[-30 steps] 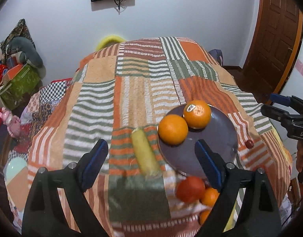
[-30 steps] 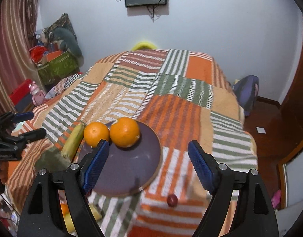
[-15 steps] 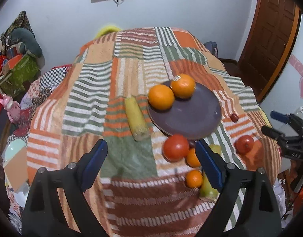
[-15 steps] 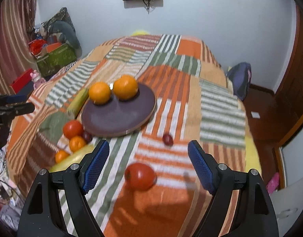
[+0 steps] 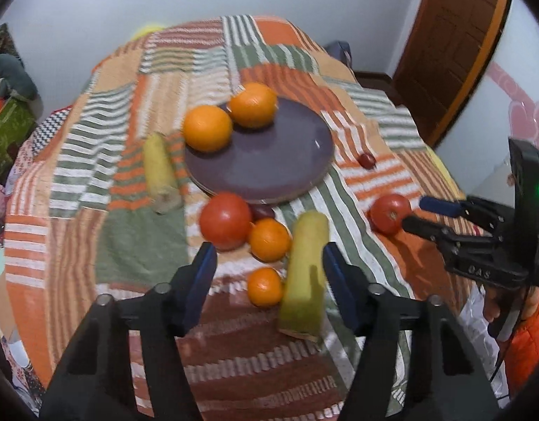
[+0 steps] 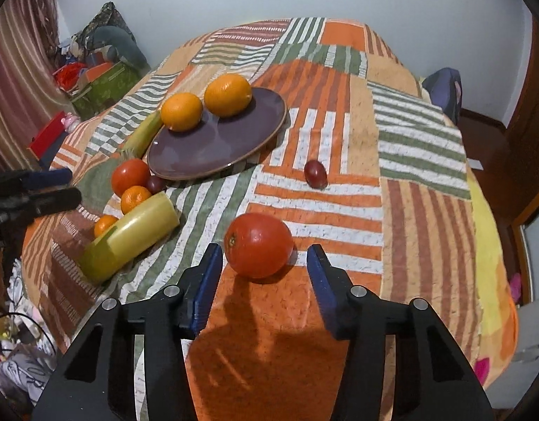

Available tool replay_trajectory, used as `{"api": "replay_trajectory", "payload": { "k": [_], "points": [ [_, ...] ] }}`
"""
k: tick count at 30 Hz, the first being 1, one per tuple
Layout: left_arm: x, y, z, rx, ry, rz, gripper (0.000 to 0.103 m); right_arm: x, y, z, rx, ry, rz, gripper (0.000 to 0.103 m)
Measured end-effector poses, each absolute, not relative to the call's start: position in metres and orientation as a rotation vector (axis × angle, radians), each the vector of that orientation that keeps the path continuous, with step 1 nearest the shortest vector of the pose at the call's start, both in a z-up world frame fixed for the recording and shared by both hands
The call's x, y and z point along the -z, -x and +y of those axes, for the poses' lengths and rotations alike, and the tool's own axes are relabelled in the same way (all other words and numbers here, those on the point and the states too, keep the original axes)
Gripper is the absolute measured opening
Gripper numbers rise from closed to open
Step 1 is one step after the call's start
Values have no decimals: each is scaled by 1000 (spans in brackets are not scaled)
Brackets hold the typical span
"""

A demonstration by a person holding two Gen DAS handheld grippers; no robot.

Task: Organize fruits
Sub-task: 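Grasp the pale green squash with the left gripper while the right gripper grasps a red tomato, then carry the squash and the tomato over the purple plate with both grippers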

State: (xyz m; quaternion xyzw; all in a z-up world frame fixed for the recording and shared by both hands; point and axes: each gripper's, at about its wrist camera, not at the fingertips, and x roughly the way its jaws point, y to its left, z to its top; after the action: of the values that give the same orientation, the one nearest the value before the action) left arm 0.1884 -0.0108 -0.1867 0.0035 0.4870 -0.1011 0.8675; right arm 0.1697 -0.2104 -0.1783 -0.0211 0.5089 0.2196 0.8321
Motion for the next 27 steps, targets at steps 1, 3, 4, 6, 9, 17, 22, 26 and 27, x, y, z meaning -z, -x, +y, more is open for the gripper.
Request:
{"api": "replay_trajectory", "payload": {
  "k": [1,3,4,6,9,17,22,26,27],
  "points": [
    [190,-189,-14,223,-8,1032,51,180,-169,-210,-469,39,1083,46],
    [198,-190,-19,246,-5,1057,44,184,-170,-210,-472,31,1090,46],
    [201,-190,-21,255,-5,1067,41,186,-171,-210,-475,27,1094,46],
    [206,-191,-26,269,-10,1081,41,189,-172,-209,-482,25,1100,46],
    [211,-192,-30,280,-14,1093,41,194,-173,-204,-494,33,1112,46],
    [224,-203,-42,291,-48,1125,41,204,-180,-199,-499,25,1131,47],
    [233,-209,-45,288,-60,1142,41,204,-182,-198,-497,23,1130,47],
    [233,-207,-46,281,-72,1130,36,203,-182,-200,-499,14,1126,46],
    [232,-207,-45,286,-68,1132,36,203,-182,-201,-501,12,1128,46]
  ]
}}
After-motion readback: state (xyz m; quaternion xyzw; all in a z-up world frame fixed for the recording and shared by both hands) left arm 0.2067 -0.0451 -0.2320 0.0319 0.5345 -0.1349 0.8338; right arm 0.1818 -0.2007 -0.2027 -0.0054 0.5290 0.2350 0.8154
